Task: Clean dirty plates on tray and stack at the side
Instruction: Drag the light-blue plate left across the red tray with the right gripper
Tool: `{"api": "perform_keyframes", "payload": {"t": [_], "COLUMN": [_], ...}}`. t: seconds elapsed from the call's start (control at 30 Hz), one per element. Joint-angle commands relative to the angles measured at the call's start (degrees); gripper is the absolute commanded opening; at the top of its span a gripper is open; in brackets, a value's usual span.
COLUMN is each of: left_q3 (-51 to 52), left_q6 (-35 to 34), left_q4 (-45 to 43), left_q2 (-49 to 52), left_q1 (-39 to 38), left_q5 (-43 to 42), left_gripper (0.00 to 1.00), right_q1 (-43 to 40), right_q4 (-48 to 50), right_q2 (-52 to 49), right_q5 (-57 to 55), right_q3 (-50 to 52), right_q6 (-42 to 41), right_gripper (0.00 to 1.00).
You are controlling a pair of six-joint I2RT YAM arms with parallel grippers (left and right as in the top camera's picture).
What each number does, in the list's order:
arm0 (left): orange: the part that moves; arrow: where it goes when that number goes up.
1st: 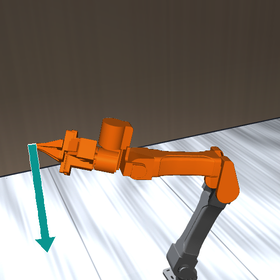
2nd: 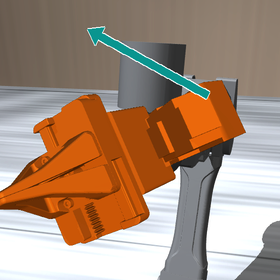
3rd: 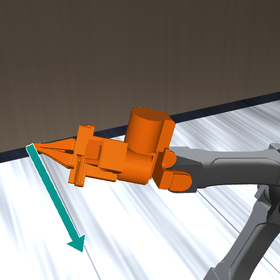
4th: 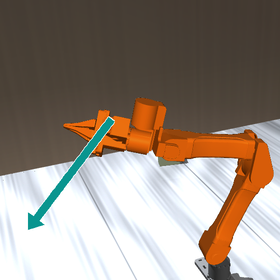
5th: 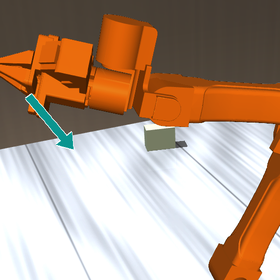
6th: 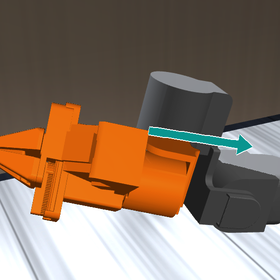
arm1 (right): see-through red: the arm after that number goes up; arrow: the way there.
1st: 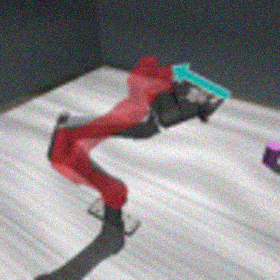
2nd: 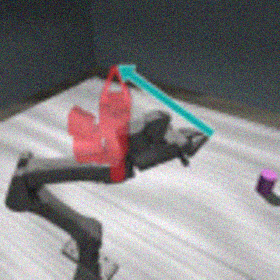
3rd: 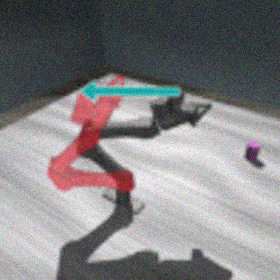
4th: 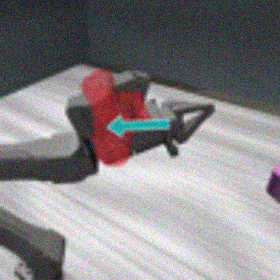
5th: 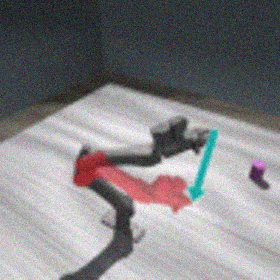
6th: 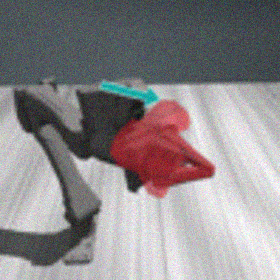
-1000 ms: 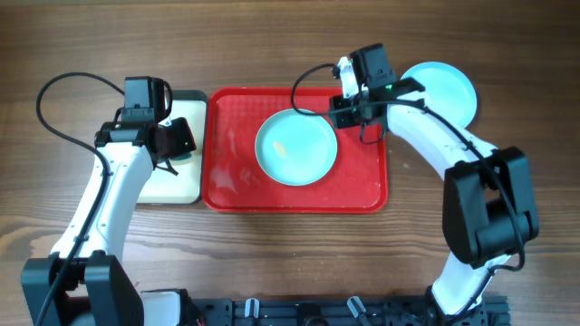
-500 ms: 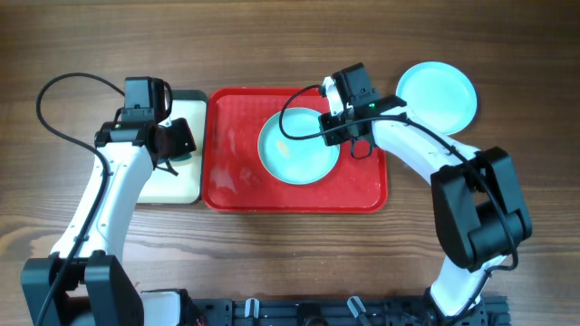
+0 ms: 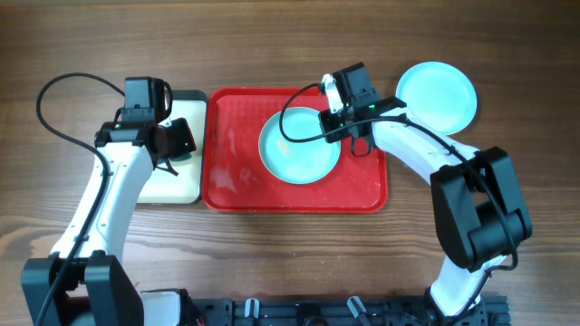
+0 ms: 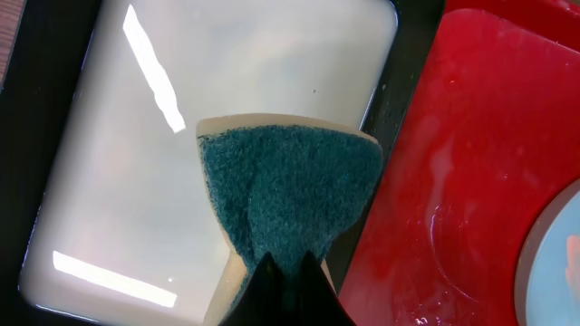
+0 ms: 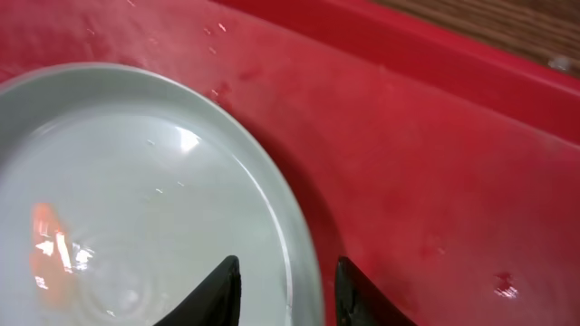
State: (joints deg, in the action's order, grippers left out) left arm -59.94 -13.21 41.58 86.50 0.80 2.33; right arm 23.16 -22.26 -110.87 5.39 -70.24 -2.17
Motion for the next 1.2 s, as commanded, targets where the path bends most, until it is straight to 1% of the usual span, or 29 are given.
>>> {"api": "perform_keyframes", "payload": {"t": [0.0, 0.17, 0.23, 0.3, 0.33, 0.6, 0.7, 0.73, 0.87, 0.93, 0.97, 1.0, 1.07, 1.17], "left_q3": [0.04, 0.04, 0.04, 0.04, 0.04, 0.04, 0.04, 0.04, 0.04, 0.04, 0.04, 0.04, 0.04, 0.04], "left_q6": [-0.76, -0.76, -0.76, -0.76, -0.76, -0.74, -0.74, -0.74, -0.74, -0.74, -0.74, -0.74, -0.74, -0.74], "left_q4": [0.02, 0.02, 0.02, 0.02, 0.02, 0.0, 0.02, 0.02, 0.02, 0.02, 0.02, 0.02, 0.02, 0.02], "left_q2": [-0.46, -0.46, -0.46, -0.46, -0.46, -0.46, -0.46, -0.46, -0.46, -0.46, -0.46, -0.46, -0.46, -0.46], "left_q1": [-0.28, -0.28, -0.28, -0.28, -0.28, -0.28, -0.28, -0.28, -0.28, -0.28, -0.28, -0.28, -0.28, -0.28], "left_q5": [0.74, 0.74, 0.74, 0.74, 0.74, 0.74, 0.74, 0.74, 0.76, 0.74, 0.74, 0.74, 0.74, 0.74], "left_gripper": [0.04, 0.04, 0.04, 0.04, 0.04, 0.04, 0.04, 0.04, 0.04, 0.04, 0.04, 0.04, 0.04, 0.04], "right_q1": [-0.2, -0.17, -0.17, -0.17, -0.17, -0.17, -0.17, -0.17, -0.17, -0.17, -0.17, -0.2, -0.17, -0.17], "right_q4": [-2.14, -2.47, -2.51, -2.38, -2.08, -2.58, -1.92, -1.62, -0.92, -0.76, -0.57, -0.28, -0.35, -0.33], "right_q2": [1.33, 0.31, 0.31, 0.31, 0.31, 0.31, 0.31, 0.31, 0.31, 0.33, 0.33, 0.33, 0.33, 0.33], "right_q5": [-4.17, -2.84, -1.16, 0.02, 0.48, 6.75, 12.52, 13.57, 16.52, 16.48, 16.33, 15.5, 12.33, 6.4], "right_q3": [-0.42, 1.57, 1.86, 1.86, 1.84, 1.84, 1.84, 1.84, 1.84, 1.84, 1.84, 1.84, 1.84, 1.84], "right_q6": [2.19, 2.03, 1.92, 0.55, -1.46, -22.43, -31.95, -33.64, -34.47, -33.73, -32.79, -30.49, -27.8, -23.47], "right_gripper": [0.3, 0.2, 0.09, 0.06, 0.04, 0.04, 0.04, 0.04, 0.06, 0.11, 0.15, 0.2, 0.25, 0.25]}}
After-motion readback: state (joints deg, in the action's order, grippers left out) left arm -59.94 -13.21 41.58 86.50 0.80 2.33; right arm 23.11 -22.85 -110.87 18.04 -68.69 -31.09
